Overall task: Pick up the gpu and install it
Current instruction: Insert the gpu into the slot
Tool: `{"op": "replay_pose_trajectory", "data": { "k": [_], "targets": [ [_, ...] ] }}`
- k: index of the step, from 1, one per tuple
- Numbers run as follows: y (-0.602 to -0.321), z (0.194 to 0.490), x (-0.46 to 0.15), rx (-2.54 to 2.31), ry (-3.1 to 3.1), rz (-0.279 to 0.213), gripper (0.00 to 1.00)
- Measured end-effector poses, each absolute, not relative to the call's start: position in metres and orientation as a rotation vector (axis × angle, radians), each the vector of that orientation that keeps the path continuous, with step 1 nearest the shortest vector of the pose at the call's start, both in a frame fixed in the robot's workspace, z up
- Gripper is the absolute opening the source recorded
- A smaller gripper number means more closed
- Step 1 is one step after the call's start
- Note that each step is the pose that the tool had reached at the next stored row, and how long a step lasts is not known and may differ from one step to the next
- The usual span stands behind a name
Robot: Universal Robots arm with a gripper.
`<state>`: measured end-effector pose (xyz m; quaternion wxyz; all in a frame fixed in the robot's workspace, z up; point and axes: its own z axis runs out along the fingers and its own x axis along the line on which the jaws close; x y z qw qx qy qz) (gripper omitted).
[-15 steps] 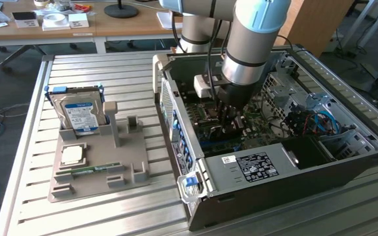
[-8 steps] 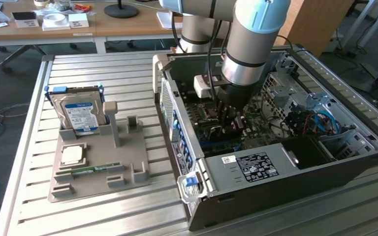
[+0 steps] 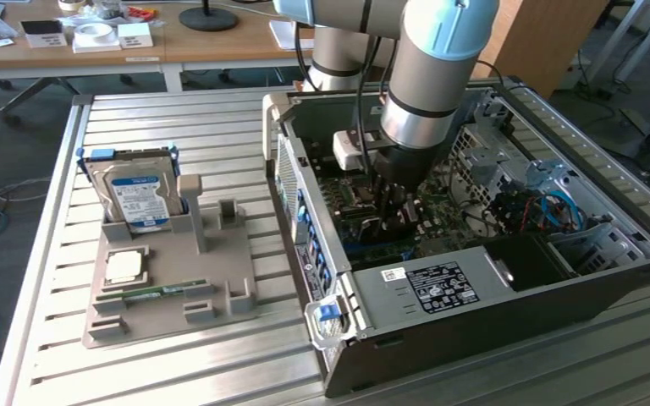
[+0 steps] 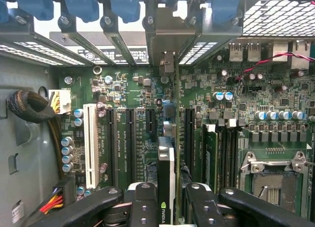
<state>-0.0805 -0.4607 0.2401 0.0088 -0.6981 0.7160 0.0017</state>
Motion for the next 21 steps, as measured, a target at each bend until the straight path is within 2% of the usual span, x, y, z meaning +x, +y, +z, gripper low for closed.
{"op": "replay_pose_trajectory", "data": {
  "k": [21],
  "targets": [
    [-0.4606, 0.2396, -0.0809, -2.18, 2.237, 0.007, 0.27]
  ]
}}
